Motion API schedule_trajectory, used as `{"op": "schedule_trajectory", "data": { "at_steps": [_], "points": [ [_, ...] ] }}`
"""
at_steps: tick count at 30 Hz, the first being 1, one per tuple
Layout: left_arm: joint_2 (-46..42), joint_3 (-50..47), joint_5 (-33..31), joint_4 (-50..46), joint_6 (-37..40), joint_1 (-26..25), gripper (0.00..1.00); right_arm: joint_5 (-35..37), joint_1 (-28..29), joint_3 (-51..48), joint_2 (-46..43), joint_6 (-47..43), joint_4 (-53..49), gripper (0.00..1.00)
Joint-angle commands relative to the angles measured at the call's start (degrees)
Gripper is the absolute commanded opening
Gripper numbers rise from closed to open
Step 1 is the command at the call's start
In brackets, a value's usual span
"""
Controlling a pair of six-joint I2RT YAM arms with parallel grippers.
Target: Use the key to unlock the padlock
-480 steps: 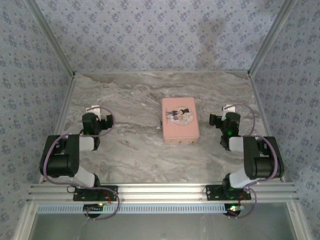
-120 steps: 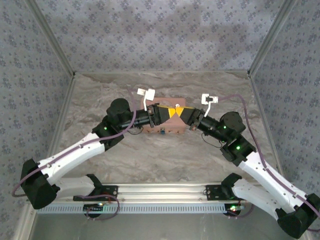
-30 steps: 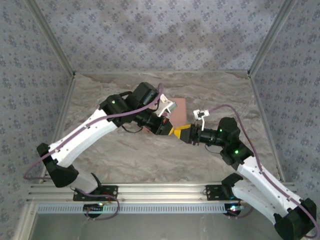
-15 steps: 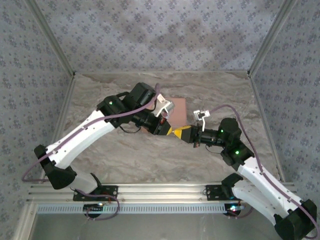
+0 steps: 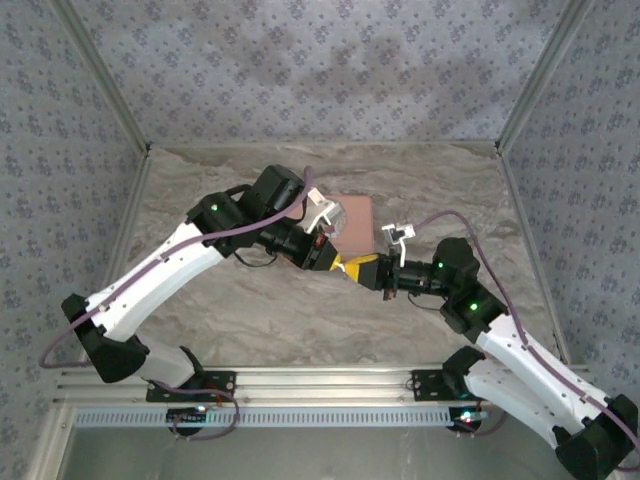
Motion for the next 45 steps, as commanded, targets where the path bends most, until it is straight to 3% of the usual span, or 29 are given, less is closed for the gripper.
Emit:
{"op": "schedule_trajectory", "data": {
  "at_steps": [1,11,26,27,28,29,34,38,41,45],
  "points": [
    [-1.16,-1.09,0.48,5.66,-1.02,0.4,0.0,-1.21,0.85,1.25,-1.41,-0.68,1.43,0.0],
    [-3.17,-6.2,2.34,9.47,-3.58,0.48,0.0,3.82,-1.76,0.24,-4.08,1.86,3.6,0.0],
    [-3.88,-6.68,1.81,12.04,-4.15,0.78,0.0,1.15,-0.8,0.96,-1.59,2.2,3.04,0.0],
    [-3.76,-6.79,2.22,12.37,-4.36,0.8,0.0,1.27,-0.81,0.99,-1.82,2.39,3.0,0.03],
    [-3.82,-6.81,2.53,12.6,-4.47,0.83,0.0,1.59,-0.87,0.94,-2.17,2.65,3.05,0.16],
    [-3.86,-6.92,2.78,12.69,-4.55,0.86,0.0,1.91,-0.9,0.89,-2.52,2.86,3.31,0.22],
    [-4.3,-7.91,3.57,13.11,-5.07,0.78,0.0,3.08,-1.65,1.6,-3.79,3.25,3.38,0.39],
    [-4.57,-8.22,3.78,13.22,-5.32,0.79,0.0,2.86,-2.29,1.99,-3.62,3.72,3.53,0.42],
    [-5.09,-8.52,4.18,14.12,-5.65,0.79,0.0,3.23,-2.26,2.14,-2.84,3.37,2.41,0.49],
    [-5.38,-8.41,4.29,14.72,-5.87,0.88,0.0,3.34,-2.38,1.92,-1.87,3.56,2.56,0.48]
  ]
}}
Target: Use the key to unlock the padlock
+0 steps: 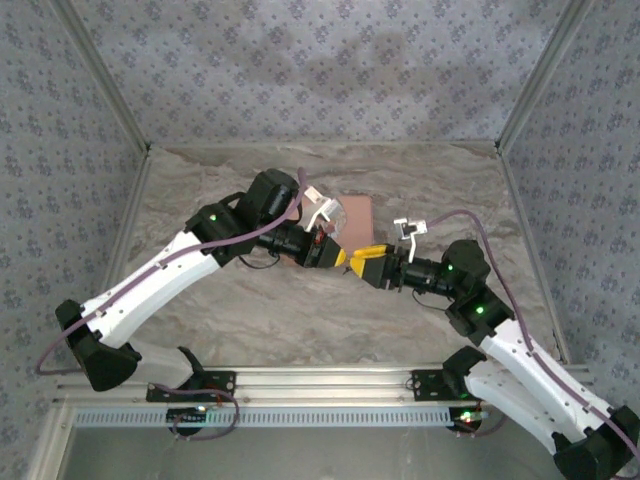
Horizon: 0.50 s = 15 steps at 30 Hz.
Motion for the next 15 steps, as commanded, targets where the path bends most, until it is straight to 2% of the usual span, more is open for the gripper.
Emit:
{"op": "schedule_trajectory", "data": {
  "at_steps": [1,5,9,15],
  "points": [
    [-1.68,-0.04,1.27,1.99,-0.76,0.06,0.0,0.58,-0.26,1.84,0.41,-0.11,0.72,0.49],
    [-1.73,-0.03,1.38,2.25,-0.89,0.19,0.0,0.64,-0.27,1.53,0.64,-0.25,0.8,0.48],
    [-2.0,0.04,1.14,2.3,-0.89,0.38,0.0,-0.02,-0.33,1.45,0.54,-0.14,1.23,0.37],
    [-2.39,-0.46,0.96,2.68,-1.24,0.9,0.0,-0.46,-0.61,1.27,0.53,-0.07,1.04,0.35]
  ]
}}
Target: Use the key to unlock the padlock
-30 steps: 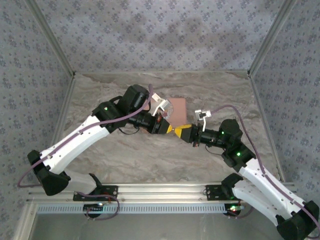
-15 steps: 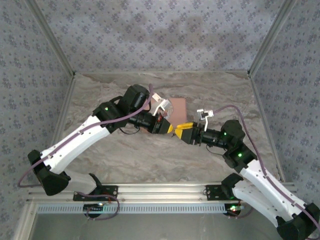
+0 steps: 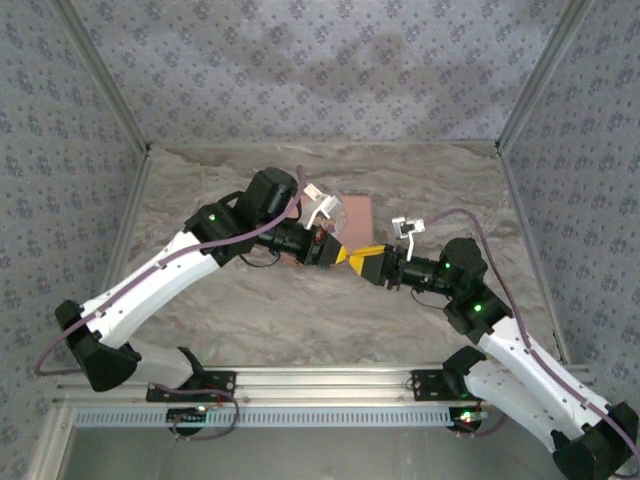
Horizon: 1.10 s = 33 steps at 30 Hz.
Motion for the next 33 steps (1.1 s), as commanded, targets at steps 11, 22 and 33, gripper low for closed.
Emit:
{"op": "schedule_trajectory", "data": {
  "at_steps": [11,22,33],
  "points": [
    [-2.61,-1.04,1.54,1.17,-1.22,0.92,0.0,-0.95,-0.8,1.23,-0.21,0.39,1.89,0.21],
    [-2.96,-2.55,2.99,4.85,-2.65,0.92,0.0,-0.77,-0.56,2.04,0.89,0.57,3.16,0.33],
    [-3.93,-3.12,1.96,5.46,-3.0,1.05,0.0,-0.85,-0.45,0.98,-0.03,0.5,2.65,0.17]
  ]
}}
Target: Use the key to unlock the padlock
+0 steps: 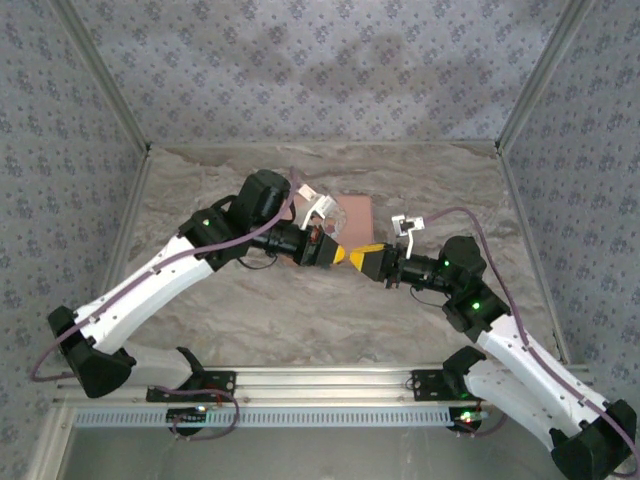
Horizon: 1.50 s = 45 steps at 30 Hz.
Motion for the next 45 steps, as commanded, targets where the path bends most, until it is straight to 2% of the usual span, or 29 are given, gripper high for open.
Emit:
{"op": "schedule_trajectory", "data": {
  "at_steps": [1,6,11,13,14,18,20,25,36,37,39,40,45],
  "points": [
    [-1.44,0.05,0.55,1.77,-0.53,0.37,0.0,-0.75,0.04,0.98,-1.03,-0.39,1.17,0.13],
    [-1.41,-0.25,0.68,2.42,-0.97,0.4,0.0,-1.51,0.24,1.5,-0.85,-0.78,0.94,0.0],
    [-1.53,-0.86,1.25,3.9,-1.75,0.37,0.0,-2.44,0.64,2.04,-0.43,-1.16,0.69,0.0],
    [-1.66,-1.01,1.24,4.23,-1.87,0.39,0.0,-2.95,1.11,2.29,0.11,-0.92,0.73,0.17],
    [-1.6,-0.98,1.17,4.22,-1.85,0.38,0.0,-2.87,1.23,2.26,0.21,-1.05,0.66,0.18],
    [-1.56,-0.8,1.03,3.94,-1.76,0.34,0.0,-1.78,1.43,1.79,-0.48,-1.24,0.92,0.11],
    [-1.61,-0.92,0.98,3.89,-1.76,0.37,0.0,-1.54,1.42,1.79,-0.69,-1.41,0.48,0.12],
    [-1.91,-1.24,0.68,3.82,-1.76,0.39,0.0,-1.26,1.26,1.79,-1.15,-1.71,0.12,0.0],
    [-2.3,-2.15,0.86,4.74,-2.31,0.35,0.0,0.89,1.0,1.97,-2.27,-2.07,-0.39,0.0],
    [-2.41,-2.1,0.83,4.93,-2.38,0.38,0.0,0.89,0.99,2.09,-2.09,-1.83,-0.63,0.01],
    [-2.75,-2.32,0.56,5.64,-2.77,0.44,0.0,0.81,0.93,2.08,-1.94,-1.38,-0.49,0.2],
    [-2.86,-2.44,0.55,6.07,-2.97,0.54,0.0,0.62,0.92,1.93,-2.0,-1.21,-0.06,0.24],
    [-3.33,-2.73,0.81,7.02,-3.6,0.85,0.0,-0.21,1.0,1.67,-2.25,-0.57,1.37,0.28]
  ]
}}
